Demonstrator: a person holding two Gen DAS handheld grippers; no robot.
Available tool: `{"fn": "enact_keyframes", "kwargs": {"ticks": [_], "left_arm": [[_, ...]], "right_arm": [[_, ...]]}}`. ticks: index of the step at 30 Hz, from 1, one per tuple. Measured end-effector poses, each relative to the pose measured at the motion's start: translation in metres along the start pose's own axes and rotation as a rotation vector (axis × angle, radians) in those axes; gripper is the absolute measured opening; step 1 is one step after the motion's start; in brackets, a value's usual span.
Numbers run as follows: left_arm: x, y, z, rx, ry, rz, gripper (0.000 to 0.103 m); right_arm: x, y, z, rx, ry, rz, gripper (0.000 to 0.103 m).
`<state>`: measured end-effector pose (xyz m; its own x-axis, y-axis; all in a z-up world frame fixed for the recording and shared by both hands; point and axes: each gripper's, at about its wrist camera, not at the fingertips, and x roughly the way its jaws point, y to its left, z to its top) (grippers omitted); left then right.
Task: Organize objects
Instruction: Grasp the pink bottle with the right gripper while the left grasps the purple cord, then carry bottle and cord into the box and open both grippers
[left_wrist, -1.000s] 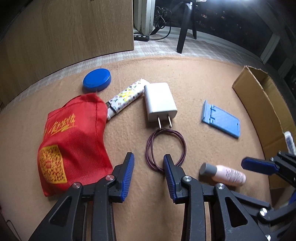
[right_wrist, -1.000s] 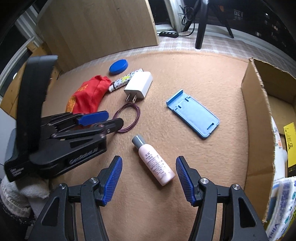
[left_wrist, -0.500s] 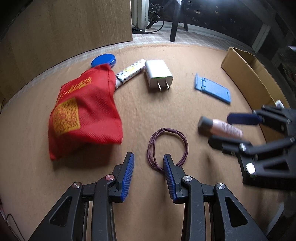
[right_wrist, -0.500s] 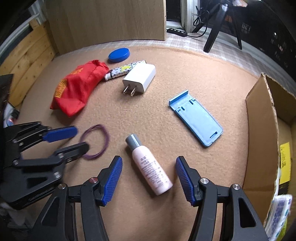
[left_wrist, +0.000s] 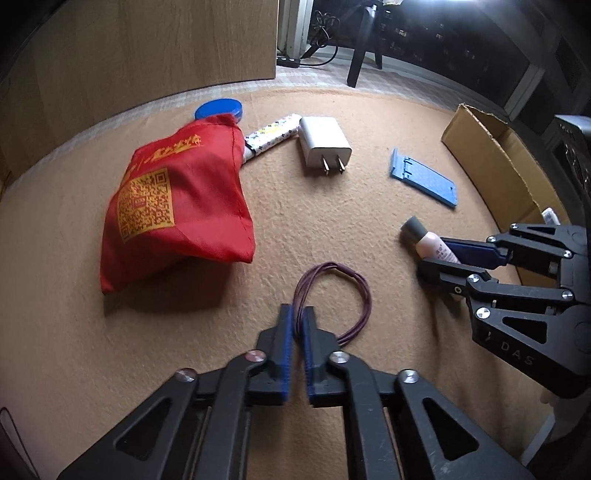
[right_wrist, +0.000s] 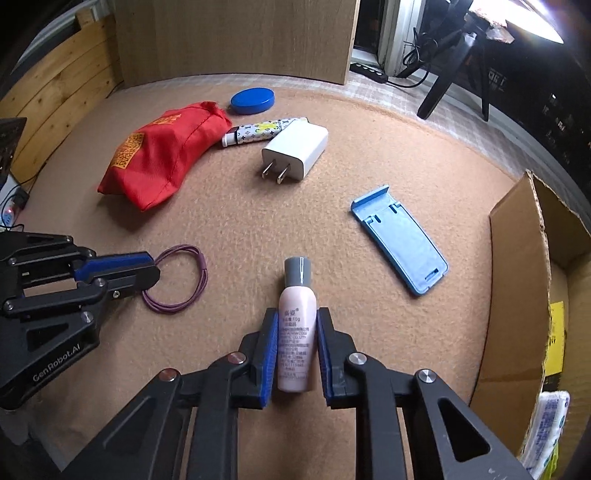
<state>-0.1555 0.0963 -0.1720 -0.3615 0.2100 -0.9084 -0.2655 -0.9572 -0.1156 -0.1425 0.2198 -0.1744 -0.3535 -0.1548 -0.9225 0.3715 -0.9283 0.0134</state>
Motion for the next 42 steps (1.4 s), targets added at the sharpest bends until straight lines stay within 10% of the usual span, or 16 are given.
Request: {"fn": "enact_keyframes", "kwargs": {"ticks": [22,42], "left_arm": [[-0.073,-0.013,0.019,-0.068,-0.165,-0.093,0.002],[-0.070,-0.150,0.118,0.052,-0.273,-0.256,0.002]], "right_arm": [[-0.118,-0.072,-0.022,0.179,-0.212,0.049,0.018],[-0.158,-0.204,-0.048,0.348,-0.267,-0.079,0.018]]}}
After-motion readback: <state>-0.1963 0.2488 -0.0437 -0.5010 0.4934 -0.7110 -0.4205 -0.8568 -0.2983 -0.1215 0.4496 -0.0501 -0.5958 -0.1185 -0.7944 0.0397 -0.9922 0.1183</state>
